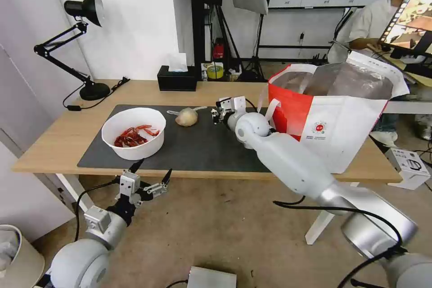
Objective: Pick up the trash from the table and place it into the takeout bag.
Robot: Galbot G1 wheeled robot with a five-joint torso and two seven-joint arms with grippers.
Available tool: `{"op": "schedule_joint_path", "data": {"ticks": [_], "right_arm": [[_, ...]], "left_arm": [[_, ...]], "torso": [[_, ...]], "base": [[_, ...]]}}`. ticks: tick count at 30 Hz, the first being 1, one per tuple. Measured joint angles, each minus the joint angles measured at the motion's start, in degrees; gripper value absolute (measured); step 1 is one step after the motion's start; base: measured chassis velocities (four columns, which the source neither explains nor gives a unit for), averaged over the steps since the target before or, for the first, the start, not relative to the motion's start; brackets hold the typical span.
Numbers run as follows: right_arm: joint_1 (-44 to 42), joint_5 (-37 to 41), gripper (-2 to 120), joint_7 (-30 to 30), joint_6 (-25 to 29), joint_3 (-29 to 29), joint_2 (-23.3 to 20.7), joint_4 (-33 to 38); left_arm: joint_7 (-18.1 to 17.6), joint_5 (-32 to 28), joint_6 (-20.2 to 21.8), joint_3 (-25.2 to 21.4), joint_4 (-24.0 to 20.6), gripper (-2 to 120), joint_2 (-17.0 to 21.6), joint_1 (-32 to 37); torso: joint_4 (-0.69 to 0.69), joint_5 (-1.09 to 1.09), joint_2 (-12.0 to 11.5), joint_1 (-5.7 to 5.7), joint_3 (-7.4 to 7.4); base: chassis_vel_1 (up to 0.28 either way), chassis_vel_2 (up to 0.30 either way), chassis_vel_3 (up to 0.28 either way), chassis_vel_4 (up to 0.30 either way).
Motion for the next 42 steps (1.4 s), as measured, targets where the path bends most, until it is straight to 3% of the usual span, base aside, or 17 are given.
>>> {"op": "schedule_joint_path", "data": {"ticks": [3, 5, 7, 8, 13, 16, 17, 19, 22, 28, 36, 42], "right_arm": [[-0.9, 0.2, 0, 0.8, -0.4, 0.4, -1.2, 3.9], [-4.4, 0.4, 0, 3.8, -1.0, 2.4, -4.6, 14.5], [-4.8, 0.4, 0, 4.1, -1.0, 2.9, -5.0, 15.9], [-6.7, 0.3, 0, 5.2, -1.0, 5.1, -7.0, 21.1], [-9.0, -0.1, 0, 5.9, -1.0, 9.8, -11.4, 28.7], [-10.6, -1.5, 0, 5.8, -0.9, 16.2, -18.1, 34.1], [-10.6, -1.5, 0, 5.8, -0.9, 16.2, -18.1, 34.1], [-11.7, -1.6, 0, 5.6, -0.9, 21.0, -22.9, 36.3], [-12.4, -0.7, 0, 5.6, -0.9, 24.7, -26.1, 37.0], [-16.6, 1.9, 0, 7.7, -2.0, 32.7, -30.8, 36.8], [-19.6, 8.4, 1, 14.2, -5.8, 35.5, -31.3, 35.3], [-19.8, 9.8, 19, 15.6, -6.1, 35.4, -30.5, 34.0]], "left_arm": [[0.0, 0.0, 0.0, -0.1, -0.2, 100, 0.0, 0.2], [-0.1, 0.2, 0.0, -0.1, -0.8, 100, -0.4, 1.0], [-0.1, 0.3, 0.0, -0.1, -0.9, 100, -0.4, 1.1], [-0.1, 0.4, 0.0, -0.2, -1.2, 100, -0.7, 1.5], [-0.1, 0.6, 0.0, -0.2, -1.6, 100, -1.1, 2.0], [-0.2, 0.8, 0.0, -0.2, -1.9, 100, -1.3, 2.2], [-0.2, 0.8, 0.0, -0.2, -1.9, 100, -1.3, 2.2], [-0.2, 1.1, 0.1, 0.1, -1.9, 100, -1.4, 2.3], [-0.2, 1.2, 0.1, 0.4, -1.9, 100, -1.5, 2.1], [-0.3, 1.7, 0.2, 1.5, -2.3, 100, -1.5, 1.3], [-1.1, 1.7, 0.4, 2.2, -2.9, 100, -1.4, 1.1], [-1.3, 1.7, 0.4, 2.0, -3.2, 100, -1.2, 1.2]], "torso": [[0.0, 0.0, 0.0, 0.0, 0.0], [0.0, 0.0, 0.0, 0.0, 0.0], [0.0, 0.01, 0.0, 0.0, 0.0], [0.01, 0.01, 0.0, -0.01, 0.0], [0.01, 0.01, 0.0, -0.01, 0.0], [0.0, 0.01, 0.0, -0.01, -0.01], [0.0, 0.01, 0.0, -0.01, -0.01], [-0.01, 0.01, 0.0, -0.01, 0.0], [-0.01, 0.01, 0.0, -0.01, 0.0], [-0.01, 0.02, 0.0, -0.01, 0.0], [0.0, 0.0, 0.0, -0.01, 0.0], [0.01, -0.01, 0.0, 0.0, 0.0]], "base": [[0.0, 0.0, 0.0, 0.0], [0.0, 0.0, 0.0, 0.0], [0.0, 0.0, 0.0, 0.0], [0.0, 0.0, 0.0, 0.0], [0.0, 0.0, 0.0, 0.0], [0.0, 0.0, 0.0, 0.0], [0.0, 0.0, 0.0, 0.0], [0.0, 0.0, 0.0, 0.0], [0.0, 0.0, 0.0, 0.0], [0.0, 0.0, 0.0, 0.0], [0.0, 0.0, 0.0, 0.0], [0.0, 0.0, 0.0, 0.0]]}}
